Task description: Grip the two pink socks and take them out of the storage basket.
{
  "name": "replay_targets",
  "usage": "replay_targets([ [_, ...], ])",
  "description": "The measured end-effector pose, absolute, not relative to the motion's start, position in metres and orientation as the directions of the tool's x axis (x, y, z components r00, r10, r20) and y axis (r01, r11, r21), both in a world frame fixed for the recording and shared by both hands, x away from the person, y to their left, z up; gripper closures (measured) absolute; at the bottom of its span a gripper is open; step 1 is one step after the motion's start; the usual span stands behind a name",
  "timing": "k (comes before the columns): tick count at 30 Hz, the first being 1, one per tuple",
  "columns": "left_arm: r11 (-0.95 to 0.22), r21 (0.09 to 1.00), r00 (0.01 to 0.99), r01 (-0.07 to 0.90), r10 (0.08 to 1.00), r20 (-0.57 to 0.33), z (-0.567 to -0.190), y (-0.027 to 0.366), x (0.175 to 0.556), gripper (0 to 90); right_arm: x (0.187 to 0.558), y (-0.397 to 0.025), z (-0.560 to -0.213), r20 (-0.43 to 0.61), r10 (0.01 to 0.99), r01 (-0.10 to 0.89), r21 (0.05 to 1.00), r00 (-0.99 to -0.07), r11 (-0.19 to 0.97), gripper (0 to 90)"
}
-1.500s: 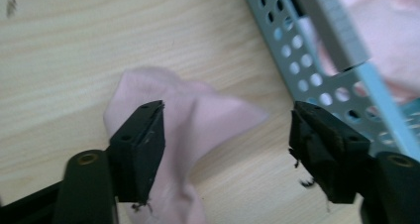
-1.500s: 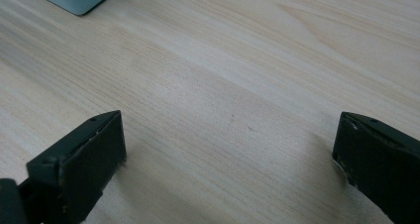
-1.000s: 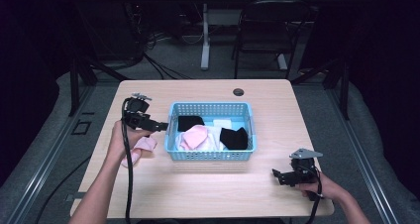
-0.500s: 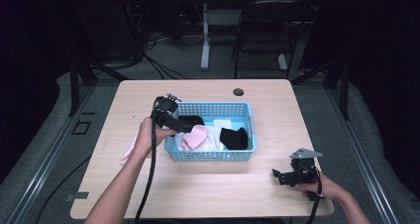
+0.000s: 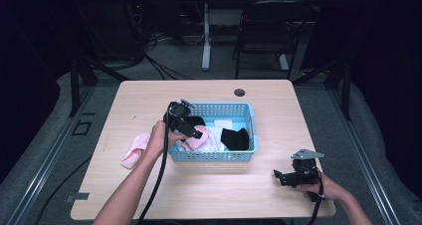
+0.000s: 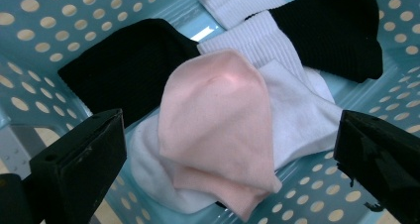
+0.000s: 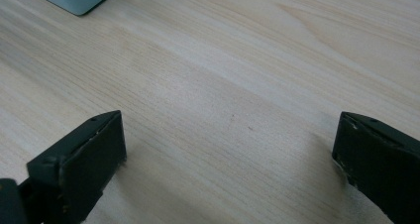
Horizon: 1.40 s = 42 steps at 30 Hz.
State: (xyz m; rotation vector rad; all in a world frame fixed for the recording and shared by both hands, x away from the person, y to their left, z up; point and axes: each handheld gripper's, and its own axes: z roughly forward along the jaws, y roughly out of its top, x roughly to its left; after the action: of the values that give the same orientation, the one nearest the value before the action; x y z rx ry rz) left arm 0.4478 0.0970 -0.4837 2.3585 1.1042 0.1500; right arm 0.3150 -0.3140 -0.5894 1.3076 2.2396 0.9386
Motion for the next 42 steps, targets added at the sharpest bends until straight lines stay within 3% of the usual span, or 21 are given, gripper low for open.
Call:
replay_targets([
  [21,-0.583,0.377,0.666,0.719,0.734,-0.135,-0.513,0.073,0.459,2.8,0.315,-0.314,-0.589,0.007,0.87,0.615,0.71,-0.494,0.344,0.0],
  [35,-0.628,0.303,0.668,0.717,0.742,-0.044,-0.524,0.061,0.464,15.5,0.315,-0.314,-0.589,0.006,0.87,0.615,0.71,-0.494,0.344,0.0],
  [42,-0.62,0.289,0.649,0.729,0.761,-0.004,-0.525,0.063,0.466,31.7,0.315,-0.314,-0.589,0.007,0.87,0.615,0.709,-0.494,0.344,0.0],
])
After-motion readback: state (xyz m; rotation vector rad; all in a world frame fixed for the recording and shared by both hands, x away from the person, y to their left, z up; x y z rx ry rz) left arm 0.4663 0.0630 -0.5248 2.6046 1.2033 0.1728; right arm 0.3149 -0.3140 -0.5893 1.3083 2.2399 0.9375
